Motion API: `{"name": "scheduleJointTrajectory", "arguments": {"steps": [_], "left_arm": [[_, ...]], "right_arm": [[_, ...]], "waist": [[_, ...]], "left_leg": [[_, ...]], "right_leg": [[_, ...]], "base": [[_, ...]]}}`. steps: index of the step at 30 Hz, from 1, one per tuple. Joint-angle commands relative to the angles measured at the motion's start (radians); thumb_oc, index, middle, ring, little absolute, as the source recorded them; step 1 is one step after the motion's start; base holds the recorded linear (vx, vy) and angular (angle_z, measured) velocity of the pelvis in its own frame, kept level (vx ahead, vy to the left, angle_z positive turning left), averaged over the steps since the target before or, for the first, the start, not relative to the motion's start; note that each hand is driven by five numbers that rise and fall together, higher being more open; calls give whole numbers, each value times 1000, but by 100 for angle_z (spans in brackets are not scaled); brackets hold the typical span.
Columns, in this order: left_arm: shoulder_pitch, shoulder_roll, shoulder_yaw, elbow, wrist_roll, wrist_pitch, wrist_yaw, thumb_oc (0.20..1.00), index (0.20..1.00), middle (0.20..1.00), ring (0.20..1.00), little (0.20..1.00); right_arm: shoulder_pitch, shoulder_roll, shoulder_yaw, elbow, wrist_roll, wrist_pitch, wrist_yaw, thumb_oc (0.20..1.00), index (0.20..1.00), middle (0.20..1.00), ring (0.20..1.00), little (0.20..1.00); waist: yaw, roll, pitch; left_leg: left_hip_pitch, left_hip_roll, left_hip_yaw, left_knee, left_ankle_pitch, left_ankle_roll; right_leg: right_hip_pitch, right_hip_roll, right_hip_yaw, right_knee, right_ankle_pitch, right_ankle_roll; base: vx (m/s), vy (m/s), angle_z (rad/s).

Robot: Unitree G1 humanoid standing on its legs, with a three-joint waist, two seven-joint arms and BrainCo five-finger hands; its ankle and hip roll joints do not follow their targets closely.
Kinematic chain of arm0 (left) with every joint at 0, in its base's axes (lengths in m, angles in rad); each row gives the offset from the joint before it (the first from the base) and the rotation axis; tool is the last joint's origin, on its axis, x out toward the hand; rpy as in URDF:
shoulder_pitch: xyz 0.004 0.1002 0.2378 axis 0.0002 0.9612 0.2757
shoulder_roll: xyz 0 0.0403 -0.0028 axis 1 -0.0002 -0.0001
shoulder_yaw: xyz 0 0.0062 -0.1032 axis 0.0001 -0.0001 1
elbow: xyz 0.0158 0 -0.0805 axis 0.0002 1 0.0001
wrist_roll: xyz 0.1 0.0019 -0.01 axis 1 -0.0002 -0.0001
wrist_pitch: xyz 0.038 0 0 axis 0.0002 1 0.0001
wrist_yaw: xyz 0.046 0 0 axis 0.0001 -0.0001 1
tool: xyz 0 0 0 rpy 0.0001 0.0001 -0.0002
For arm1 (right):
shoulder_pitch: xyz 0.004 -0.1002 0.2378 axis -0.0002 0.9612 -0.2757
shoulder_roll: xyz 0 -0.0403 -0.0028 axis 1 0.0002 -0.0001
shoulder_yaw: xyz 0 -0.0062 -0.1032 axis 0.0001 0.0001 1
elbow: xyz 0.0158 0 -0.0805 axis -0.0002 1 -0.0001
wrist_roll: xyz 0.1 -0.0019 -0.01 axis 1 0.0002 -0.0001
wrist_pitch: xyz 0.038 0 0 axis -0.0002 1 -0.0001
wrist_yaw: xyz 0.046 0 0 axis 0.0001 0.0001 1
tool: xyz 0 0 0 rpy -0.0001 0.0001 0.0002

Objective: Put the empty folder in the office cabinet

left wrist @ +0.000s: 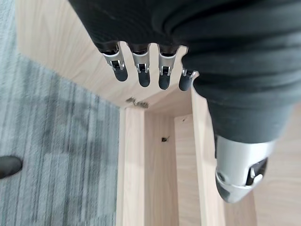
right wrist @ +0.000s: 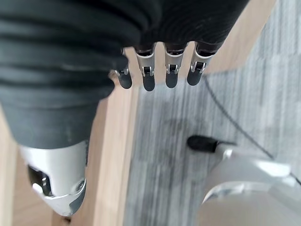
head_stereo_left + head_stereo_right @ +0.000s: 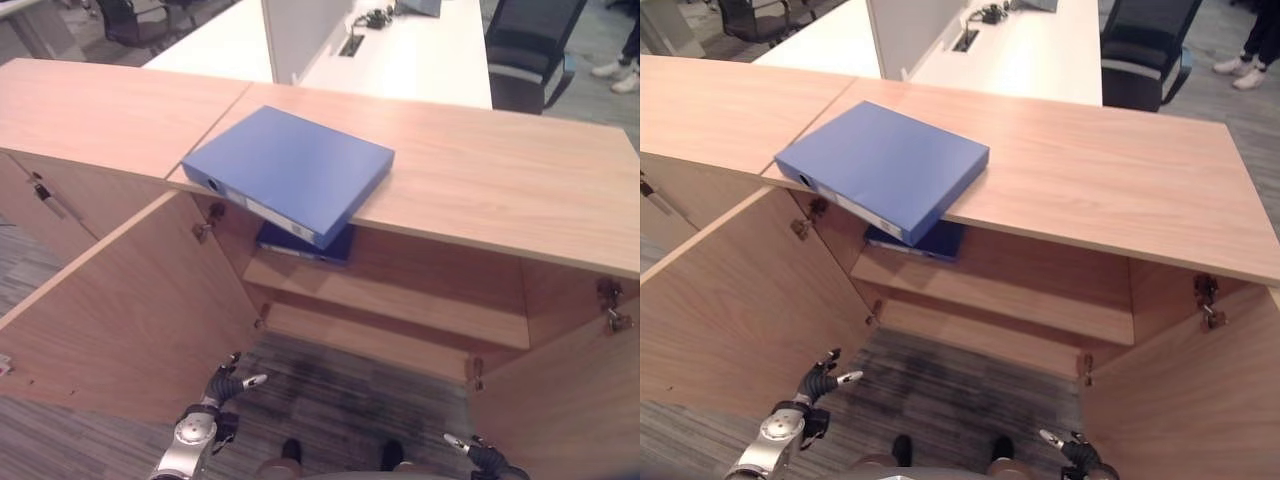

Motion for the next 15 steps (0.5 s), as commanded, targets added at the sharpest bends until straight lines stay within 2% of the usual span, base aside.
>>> {"name": "scheduleJointTrajectory", "arguments": {"steps": [1, 11, 15], "left_arm": [[-19, 9, 37, -48, 52, -41, 16, 1000, 1000, 1000, 1000, 1000], [18, 53, 101, -184, 119, -56, 61, 1000, 1000, 1000, 1000, 1000], [47, 82, 168, -296, 255, -75, 186, 1000, 1000, 1000, 1000, 1000]], "right_arm": [[-18, -41, 12, -32, 19, -11, 0, 1000, 1000, 1000, 1000, 1000], [-14, -33, -4, -26, 9, -14, -2, 1000, 1000, 1000, 1000, 1000], [-9, -17, -11, -21, 3, -35, -22, 1000, 1000, 1000, 1000, 1000]], "waist": [[12, 5, -1], [24, -1, -5], [35, -9, -9]], "left_leg": [[-55, 41, -57, 54, -25, -37], [-37, 29, -59, 45, -36, -27], [-27, 28, -58, 28, -36, -25]], "right_leg": [[38, 32, 25, 51, -126, 20], [50, 20, 32, 55, -124, 34], [54, 17, 31, 51, -123, 41]], "base": [[10, 33, 2], [10, 29, 0], [12, 2, -2]]}}
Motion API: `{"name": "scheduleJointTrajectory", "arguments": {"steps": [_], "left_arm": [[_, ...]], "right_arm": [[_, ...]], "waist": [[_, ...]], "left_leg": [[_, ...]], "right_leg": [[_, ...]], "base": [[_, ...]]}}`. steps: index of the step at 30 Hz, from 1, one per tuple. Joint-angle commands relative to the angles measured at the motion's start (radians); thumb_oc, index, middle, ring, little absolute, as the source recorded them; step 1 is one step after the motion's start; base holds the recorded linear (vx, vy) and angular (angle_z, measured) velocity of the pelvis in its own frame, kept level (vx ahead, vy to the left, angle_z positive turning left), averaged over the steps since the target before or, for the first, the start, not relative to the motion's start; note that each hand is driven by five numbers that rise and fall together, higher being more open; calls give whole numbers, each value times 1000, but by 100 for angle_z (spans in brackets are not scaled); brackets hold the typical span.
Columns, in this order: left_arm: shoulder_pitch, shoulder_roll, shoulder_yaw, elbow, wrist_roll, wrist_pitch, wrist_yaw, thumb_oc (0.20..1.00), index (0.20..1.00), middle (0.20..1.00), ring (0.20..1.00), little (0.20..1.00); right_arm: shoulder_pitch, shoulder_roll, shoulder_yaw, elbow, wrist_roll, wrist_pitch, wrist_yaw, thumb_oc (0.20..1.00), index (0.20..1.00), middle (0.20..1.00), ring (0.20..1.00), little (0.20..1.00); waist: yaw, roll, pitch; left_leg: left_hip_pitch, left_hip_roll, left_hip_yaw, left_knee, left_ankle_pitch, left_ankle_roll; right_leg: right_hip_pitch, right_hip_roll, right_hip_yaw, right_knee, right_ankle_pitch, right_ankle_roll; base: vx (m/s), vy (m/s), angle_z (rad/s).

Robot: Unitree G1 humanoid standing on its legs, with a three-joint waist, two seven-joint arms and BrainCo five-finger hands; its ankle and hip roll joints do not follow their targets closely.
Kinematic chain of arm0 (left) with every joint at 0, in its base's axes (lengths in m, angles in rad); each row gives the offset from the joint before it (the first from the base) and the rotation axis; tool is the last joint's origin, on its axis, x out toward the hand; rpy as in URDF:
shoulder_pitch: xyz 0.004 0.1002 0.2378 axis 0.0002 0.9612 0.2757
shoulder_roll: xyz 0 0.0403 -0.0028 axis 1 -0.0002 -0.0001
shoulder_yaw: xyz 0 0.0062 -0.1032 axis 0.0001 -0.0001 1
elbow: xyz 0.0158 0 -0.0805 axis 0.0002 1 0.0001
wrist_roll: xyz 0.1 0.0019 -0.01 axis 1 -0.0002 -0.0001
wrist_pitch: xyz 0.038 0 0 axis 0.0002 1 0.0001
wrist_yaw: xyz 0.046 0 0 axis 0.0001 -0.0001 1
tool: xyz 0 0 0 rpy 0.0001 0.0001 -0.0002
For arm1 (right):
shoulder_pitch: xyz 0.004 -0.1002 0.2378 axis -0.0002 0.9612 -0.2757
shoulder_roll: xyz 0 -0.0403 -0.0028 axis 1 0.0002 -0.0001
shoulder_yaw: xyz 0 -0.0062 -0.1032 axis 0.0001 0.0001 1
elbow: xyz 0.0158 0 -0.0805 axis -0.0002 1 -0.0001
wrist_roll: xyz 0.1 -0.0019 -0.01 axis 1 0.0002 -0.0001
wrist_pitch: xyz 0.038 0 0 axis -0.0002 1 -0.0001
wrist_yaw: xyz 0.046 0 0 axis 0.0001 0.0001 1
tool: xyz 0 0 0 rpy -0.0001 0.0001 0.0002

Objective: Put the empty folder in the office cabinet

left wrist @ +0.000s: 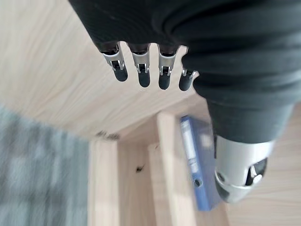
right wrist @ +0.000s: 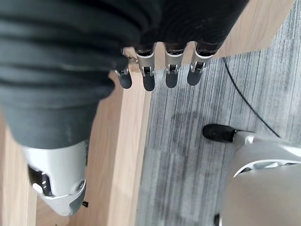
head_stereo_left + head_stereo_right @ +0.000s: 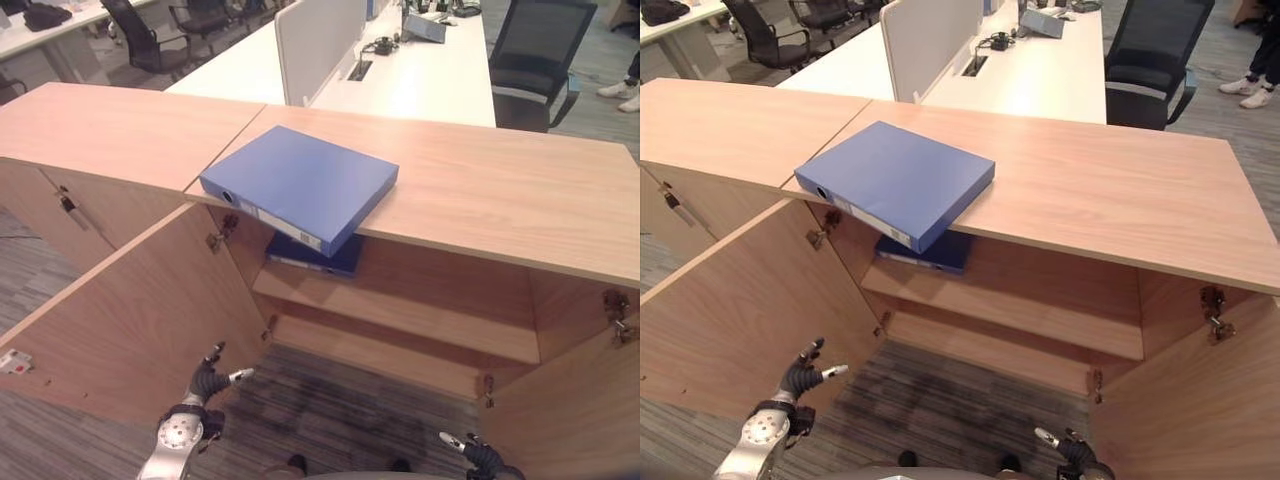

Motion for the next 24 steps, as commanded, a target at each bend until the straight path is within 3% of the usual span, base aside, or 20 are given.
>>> {"name": "scheduleJointTrajectory", "arguments": {"steps": [1, 5, 10, 16, 24], "left_arm": [[-26, 53, 71, -77, 171, -71, 162, 1000, 1000, 1000, 1000, 1000], [1, 81, 94, -141, 378, -65, 319, 1000, 1000, 1000, 1000, 1000], [6, 109, 125, -208, 470, -49, 386, 1000, 1000, 1000, 1000, 1000], [-57, 211, 135, -313, 622, -22, 423, 1000, 1000, 1000, 1000, 1000], [-173, 361, 84, -373, 719, -24, 388, 1000, 1000, 1000, 1000, 1000]], "right_arm": [[-30, -3, -8, 10, -1, -41, -31, 1000, 1000, 1000, 1000, 1000], [-18, 15, 6, 20, -10, -63, -47, 1000, 1000, 1000, 1000, 1000], [-18, 17, 18, 40, -1, -57, -45, 1000, 1000, 1000, 1000, 1000], [-26, 12, 38, 39, 1, -48, -38, 1000, 1000, 1000, 1000, 1000], [-25, -2, 59, 36, -16, -41, -20, 1000, 1000, 1000, 1000, 1000]], "waist": [[15, -38, 12], [15, -43, 8], [17, -43, 10], [8, -38, 10], [-20, -23, 5]], "left_leg": [[-36, 6, -59, 33, -34, -21], [-28, 7, -52, 25, -40, -22], [-24, 10, -50, 25, -43, -21], [-12, 14, -45, 30, -48, -22], [-4, 20, -35, 32, -49, -28]], "right_leg": [[39, 0, 23, 50, -115, 37], [45, 0, 28, 37, -113, 43], [45, 0, 35, 44, -114, 46], [44, -1, 39, 71, -126, 44], [36, 3, 52, 84, -133, 44]], "base": [[30, -13, 1], [41, -13, 0], [7, -2, 0], [16, -11, -3], [11, -3, -2]]}}
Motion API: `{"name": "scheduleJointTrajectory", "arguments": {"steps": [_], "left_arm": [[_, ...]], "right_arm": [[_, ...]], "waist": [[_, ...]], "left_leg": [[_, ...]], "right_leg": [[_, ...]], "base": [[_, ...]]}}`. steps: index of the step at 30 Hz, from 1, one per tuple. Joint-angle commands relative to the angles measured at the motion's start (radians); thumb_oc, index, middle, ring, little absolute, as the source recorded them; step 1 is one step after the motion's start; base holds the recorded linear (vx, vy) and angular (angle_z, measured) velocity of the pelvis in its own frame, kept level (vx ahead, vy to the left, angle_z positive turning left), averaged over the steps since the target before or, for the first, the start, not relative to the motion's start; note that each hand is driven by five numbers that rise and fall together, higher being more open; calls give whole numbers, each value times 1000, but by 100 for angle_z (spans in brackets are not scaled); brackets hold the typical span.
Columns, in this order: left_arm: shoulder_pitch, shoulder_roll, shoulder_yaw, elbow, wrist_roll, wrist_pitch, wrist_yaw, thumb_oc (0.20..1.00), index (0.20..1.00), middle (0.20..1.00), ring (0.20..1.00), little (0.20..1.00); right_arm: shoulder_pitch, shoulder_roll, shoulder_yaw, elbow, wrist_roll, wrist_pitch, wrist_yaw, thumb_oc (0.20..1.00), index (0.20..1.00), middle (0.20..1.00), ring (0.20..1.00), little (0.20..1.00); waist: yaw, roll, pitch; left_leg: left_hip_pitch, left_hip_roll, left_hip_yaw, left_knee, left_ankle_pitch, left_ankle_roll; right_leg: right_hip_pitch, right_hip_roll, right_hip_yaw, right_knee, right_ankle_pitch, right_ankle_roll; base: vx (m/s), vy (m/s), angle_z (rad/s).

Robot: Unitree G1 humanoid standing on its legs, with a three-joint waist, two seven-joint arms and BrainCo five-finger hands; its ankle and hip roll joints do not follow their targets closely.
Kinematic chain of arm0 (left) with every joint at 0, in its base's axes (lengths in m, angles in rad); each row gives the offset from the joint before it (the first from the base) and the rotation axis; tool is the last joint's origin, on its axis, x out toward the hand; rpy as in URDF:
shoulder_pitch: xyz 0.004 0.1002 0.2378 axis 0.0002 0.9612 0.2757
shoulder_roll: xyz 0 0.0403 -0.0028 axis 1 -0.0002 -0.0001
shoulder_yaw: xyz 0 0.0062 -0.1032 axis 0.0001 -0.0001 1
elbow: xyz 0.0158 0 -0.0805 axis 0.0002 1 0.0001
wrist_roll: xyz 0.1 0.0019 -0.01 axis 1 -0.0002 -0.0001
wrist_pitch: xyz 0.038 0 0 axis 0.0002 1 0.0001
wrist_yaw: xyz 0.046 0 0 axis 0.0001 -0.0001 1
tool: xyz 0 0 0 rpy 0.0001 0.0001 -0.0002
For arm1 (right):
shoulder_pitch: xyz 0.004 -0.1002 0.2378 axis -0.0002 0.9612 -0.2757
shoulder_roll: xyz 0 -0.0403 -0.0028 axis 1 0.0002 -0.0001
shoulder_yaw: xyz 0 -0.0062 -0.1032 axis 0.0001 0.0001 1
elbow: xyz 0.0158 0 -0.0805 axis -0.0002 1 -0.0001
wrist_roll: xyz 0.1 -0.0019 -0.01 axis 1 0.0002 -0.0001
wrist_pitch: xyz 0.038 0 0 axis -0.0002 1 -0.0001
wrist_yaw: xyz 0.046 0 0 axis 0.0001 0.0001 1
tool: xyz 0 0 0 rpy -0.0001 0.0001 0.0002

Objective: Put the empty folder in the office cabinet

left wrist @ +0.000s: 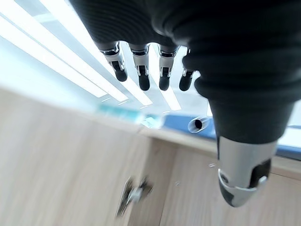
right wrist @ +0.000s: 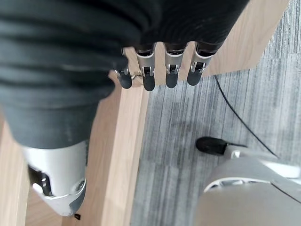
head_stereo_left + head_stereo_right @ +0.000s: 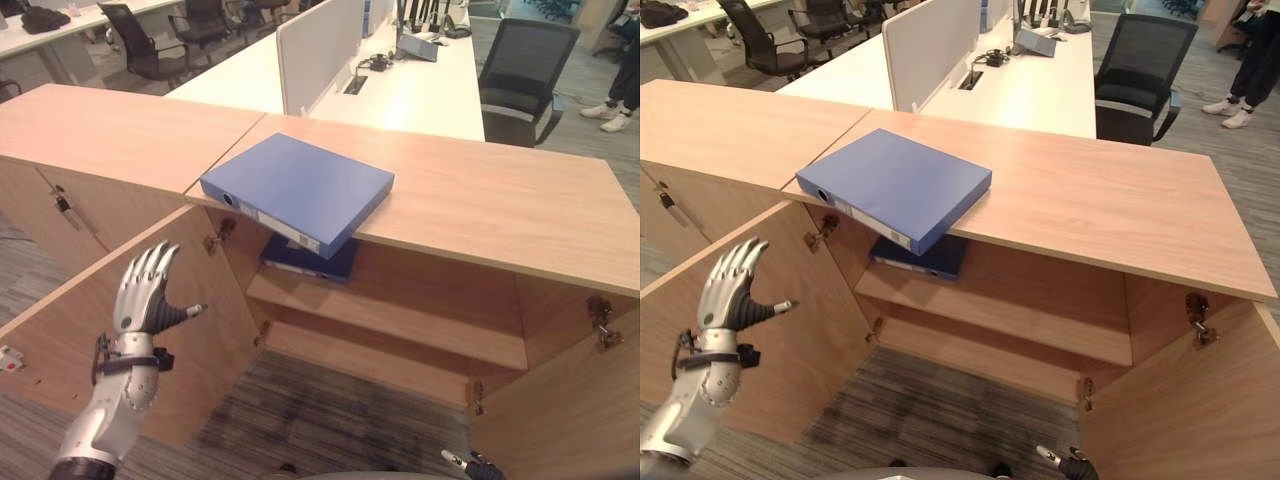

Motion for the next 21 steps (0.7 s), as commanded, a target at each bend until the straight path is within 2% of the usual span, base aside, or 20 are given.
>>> {"name": "scheduleJointTrajectory", "arguments": {"steps": [1, 4, 8, 13, 21], "left_arm": [[-110, 85, 5, -44, 62, -20, 6, 1000, 1000, 1000, 1000, 1000], [-151, 118, -18, -37, 89, -12, 3, 1000, 1000, 1000, 1000, 1000], [-265, 173, -109, 3, 148, 8, -7, 1000, 1000, 1000, 1000, 1000], [-355, 194, -199, 49, 184, 21, -19, 1000, 1000, 1000, 1000, 1000], [-435, 224, -281, 101, 224, 35, -36, 1000, 1000, 1000, 1000, 1000]], "right_arm": [[-69, -17, 29, 13, -19, -15, 11, 1000, 1000, 1000, 1000, 1000], [-68, -21, 32, 14, -26, -17, 10, 1000, 1000, 1000, 1000, 1000], [-65, -29, 27, 23, -29, -22, 5, 1000, 1000, 1000, 1000, 1000], [-67, -31, 23, 41, -32, -20, -3, 1000, 1000, 1000, 1000, 1000], [-59, -37, 17, 50, -33, -19, -7, 1000, 1000, 1000, 1000, 1000]], "waist": [[-24, -4, 31], [-35, 2, 28], [-63, 12, 19], [-79, 19, 13], [-99, 24, 7]], "left_leg": [[-16, 19, -47, 29, -52, -23], [-11, 21, -41, 27, -52, -25], [2, 23, -22, 22, -59, -27], [13, 23, -10, 19, -64, -27], [28, 23, 4, 17, -69, -26]], "right_leg": [[38, 0, 37, 83, -135, 44], [38, 1, 43, 79, -134, 46], [47, 2, 57, 63, -130, 50], [48, 3, 67, 60, -128, 52], [52, 2, 83, 55, -127, 56]], "base": [[28, 7, -6], [24, 5, -8], [41, 12, -11], [24, 9, -13], [11, 5, -3]]}}
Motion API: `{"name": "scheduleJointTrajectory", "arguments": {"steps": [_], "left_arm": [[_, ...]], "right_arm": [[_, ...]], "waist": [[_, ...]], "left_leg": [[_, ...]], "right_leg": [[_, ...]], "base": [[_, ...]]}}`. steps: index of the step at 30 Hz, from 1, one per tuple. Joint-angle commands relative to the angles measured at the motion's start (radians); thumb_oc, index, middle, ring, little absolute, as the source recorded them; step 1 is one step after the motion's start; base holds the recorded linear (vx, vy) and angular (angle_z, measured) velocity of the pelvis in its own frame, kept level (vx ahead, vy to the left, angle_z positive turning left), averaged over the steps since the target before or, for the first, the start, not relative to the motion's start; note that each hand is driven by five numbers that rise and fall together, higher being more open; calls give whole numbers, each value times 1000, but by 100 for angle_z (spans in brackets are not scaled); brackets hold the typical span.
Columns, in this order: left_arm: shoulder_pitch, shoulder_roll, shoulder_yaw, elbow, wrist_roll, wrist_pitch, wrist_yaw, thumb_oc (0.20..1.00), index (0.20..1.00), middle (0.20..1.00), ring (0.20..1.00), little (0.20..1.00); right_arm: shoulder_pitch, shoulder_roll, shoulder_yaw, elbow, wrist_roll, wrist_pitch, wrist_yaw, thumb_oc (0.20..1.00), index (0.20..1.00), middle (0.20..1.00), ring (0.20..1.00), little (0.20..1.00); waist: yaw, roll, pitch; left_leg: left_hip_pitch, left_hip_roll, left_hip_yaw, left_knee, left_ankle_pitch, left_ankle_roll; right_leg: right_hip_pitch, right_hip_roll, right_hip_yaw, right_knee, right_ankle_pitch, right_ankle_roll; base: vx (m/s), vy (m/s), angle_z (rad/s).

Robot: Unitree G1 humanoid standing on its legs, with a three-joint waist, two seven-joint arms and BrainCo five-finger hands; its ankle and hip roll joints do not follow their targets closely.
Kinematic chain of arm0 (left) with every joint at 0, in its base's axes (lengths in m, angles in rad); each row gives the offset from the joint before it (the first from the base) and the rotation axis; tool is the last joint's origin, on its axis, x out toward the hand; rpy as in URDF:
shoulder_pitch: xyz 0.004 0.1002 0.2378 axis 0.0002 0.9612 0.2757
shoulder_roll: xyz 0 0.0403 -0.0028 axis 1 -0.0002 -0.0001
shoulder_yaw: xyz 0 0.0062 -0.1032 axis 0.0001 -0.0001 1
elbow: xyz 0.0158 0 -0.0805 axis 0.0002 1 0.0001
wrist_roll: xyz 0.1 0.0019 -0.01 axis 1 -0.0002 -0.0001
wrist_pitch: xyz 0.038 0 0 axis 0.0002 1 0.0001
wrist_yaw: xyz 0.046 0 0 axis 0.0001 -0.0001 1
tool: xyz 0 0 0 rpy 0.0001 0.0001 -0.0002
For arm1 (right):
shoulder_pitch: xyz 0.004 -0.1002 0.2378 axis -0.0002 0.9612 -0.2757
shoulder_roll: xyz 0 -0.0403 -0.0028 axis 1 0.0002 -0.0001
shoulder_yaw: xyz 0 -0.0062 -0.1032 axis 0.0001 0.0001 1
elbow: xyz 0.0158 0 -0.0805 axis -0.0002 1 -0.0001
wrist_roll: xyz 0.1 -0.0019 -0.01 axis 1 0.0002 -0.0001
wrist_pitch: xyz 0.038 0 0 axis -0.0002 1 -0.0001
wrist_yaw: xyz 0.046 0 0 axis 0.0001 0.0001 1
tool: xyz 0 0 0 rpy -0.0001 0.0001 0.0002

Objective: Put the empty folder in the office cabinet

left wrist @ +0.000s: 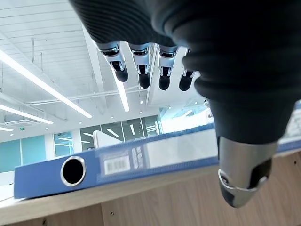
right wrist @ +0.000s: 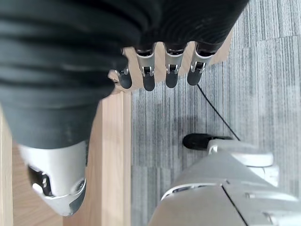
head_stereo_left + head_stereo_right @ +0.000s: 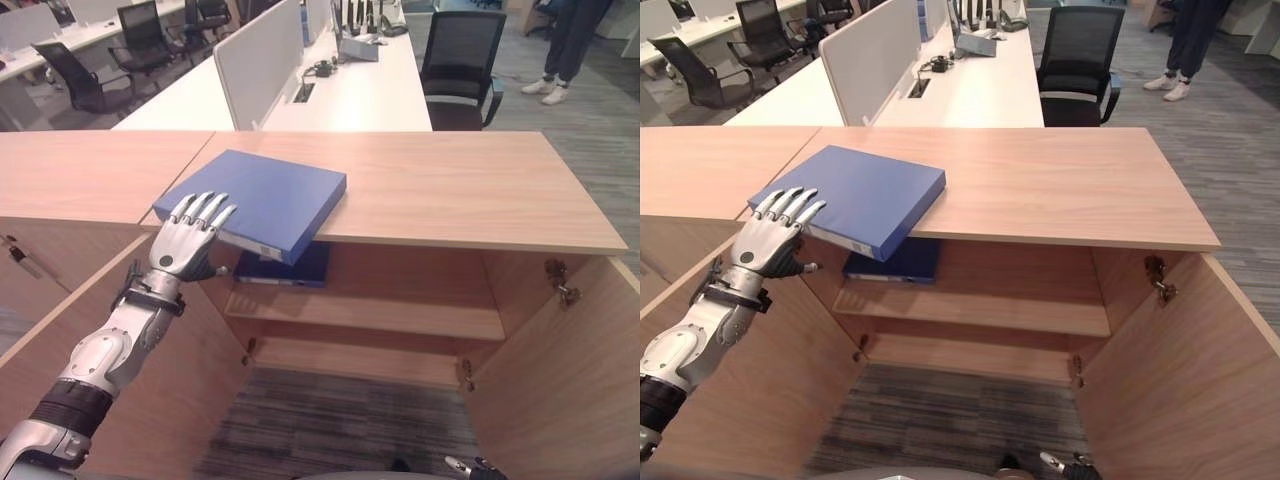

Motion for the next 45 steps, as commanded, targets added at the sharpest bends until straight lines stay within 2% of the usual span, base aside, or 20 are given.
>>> {"name": "scheduleJointTrajectory", "arguments": {"steps": [1, 28, 45], "left_arm": [[-138, 58, -11, 20, 35, 21, 13, 1000, 1000, 1000, 1000, 1000], [-279, 15, -142, 134, 31, 44, -10, 1000, 1000, 1000, 1000, 1000], [-322, 6, -159, 146, 11, 48, -7, 1000, 1000, 1000, 1000, 1000]], "right_arm": [[-59, -14, 11, 28, -24, -18, -14, 1000, 1000, 1000, 1000, 1000], [-54, -16, 0, 46, -15, -8, -22, 1000, 1000, 1000, 1000, 1000], [-57, -20, 0, 55, -19, -5, -27, 1000, 1000, 1000, 1000, 1000]], "waist": [[3, -13, 40], [-31, -10, 39], [-36, -14, 37]], "left_leg": [[14, 24, -52, 18, -68, -24], [30, 22, -25, 13, -77, -21], [34, 23, -17, 13, -78, -20]], "right_leg": [[71, -2, 24, 54, -143, 56], [72, -6, 44, 47, -137, 63], [71, -6, 51, 46, -134, 64]], "base": [[9, 8, -4], [3, 3, -2], [0, 1, -1]]}}
